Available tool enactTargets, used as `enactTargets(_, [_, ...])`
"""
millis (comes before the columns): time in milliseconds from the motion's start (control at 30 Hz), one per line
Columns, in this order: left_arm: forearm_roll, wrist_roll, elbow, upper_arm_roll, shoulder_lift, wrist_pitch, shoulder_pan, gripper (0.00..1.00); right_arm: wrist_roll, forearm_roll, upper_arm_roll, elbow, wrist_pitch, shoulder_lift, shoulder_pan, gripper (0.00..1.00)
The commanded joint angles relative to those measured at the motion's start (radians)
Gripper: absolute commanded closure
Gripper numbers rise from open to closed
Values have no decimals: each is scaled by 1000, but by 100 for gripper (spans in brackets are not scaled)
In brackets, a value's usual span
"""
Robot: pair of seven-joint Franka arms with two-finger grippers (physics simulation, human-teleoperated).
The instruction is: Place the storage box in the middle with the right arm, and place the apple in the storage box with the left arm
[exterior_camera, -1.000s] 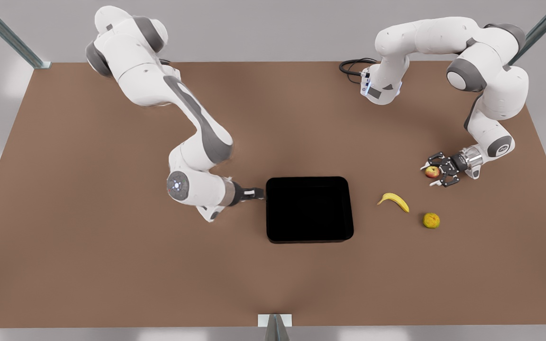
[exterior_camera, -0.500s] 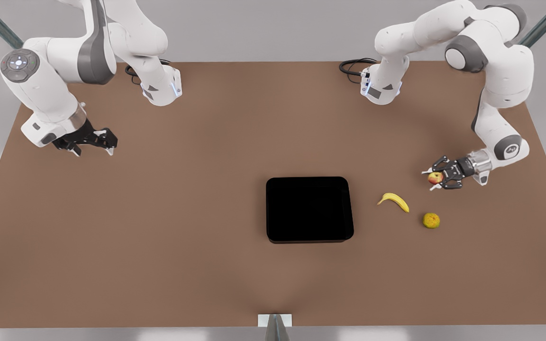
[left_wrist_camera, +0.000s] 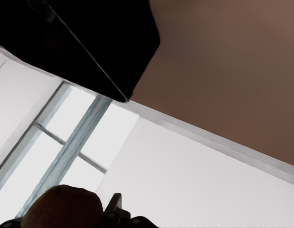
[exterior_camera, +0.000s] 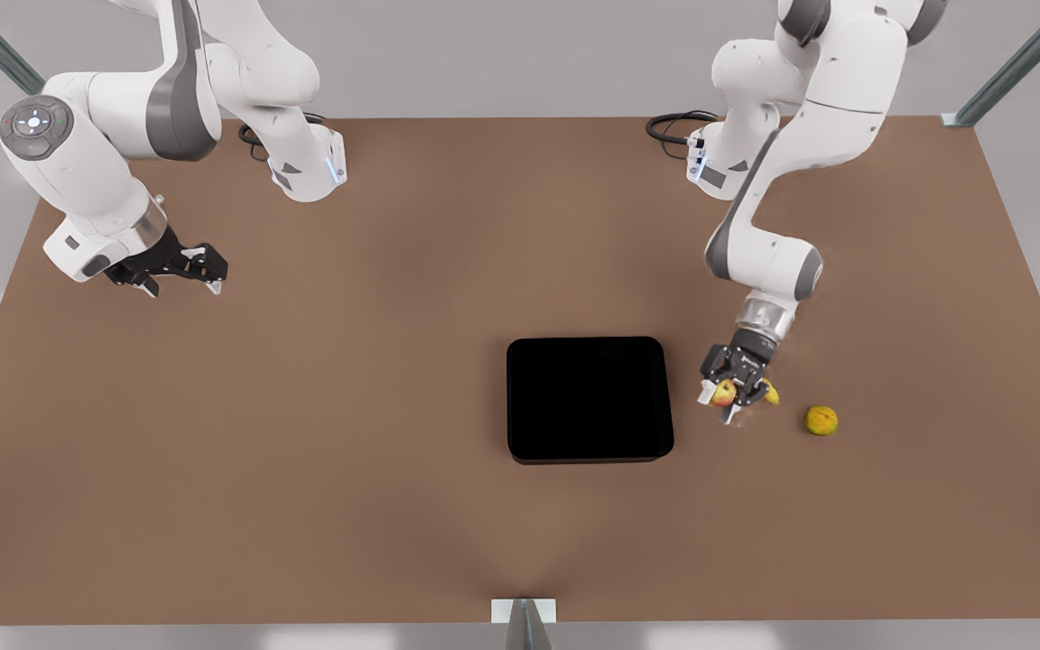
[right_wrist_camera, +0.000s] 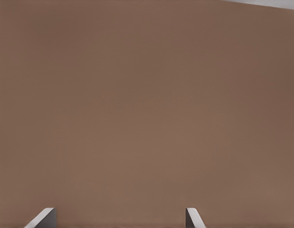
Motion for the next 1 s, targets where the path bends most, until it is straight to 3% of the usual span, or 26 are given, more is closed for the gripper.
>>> enactTargets(0, [1067, -118, -2, -24, -6, -10, 2, 79, 0, 0, 0, 0, 0, 0, 0, 0])
enactTargets(133, [1066, -247, 95, -202, 8, 246, -34, 79, 0, 0, 0, 0, 0, -2, 1, 0])
enactTargets(300, [1072, -255, 204, -202, 92, 340, -90, 79, 0, 0, 1, -2, 0, 0, 1, 0])
enactTargets(333, [1072, -255, 204, -202, 95, 340, -90, 58, 2, 2, 1, 0, 0, 0, 1, 0])
enactTargets(367, [1073, -254, 204, -202, 98, 343, -93, 0, 2, 2, 1, 0, 0, -2, 1, 0])
enactTargets(667, [1090, -244, 219, -200, 86, 364, -100, 0, 2, 2, 1, 2, 0, -2, 3, 0])
enactTargets(800, [1471, -246, 230, -189, 17, 341, -86, 0, 2, 2, 3, 0, -2, -3, 1, 0])
enactTargets(867, [1748, -243, 225, -134, -5, 219, -66, 0, 3, 2, 3, 0, 0, -3, 3, 0])
enactTargets(900, [1991, -234, 228, -58, -32, 75, -54, 0, 3, 2, 3, 0, -2, -5, 3, 0])
enactTargets(933, [2292, -174, 244, -51, -46, -10, -26, 0, 3, 2, 3, 0, -2, -6, 3, 0])
enactTargets(967, [2429, -51, 245, -50, -72, -48, -24, 0, 3, 2, 3, 3, -11, -8, 1, 0])
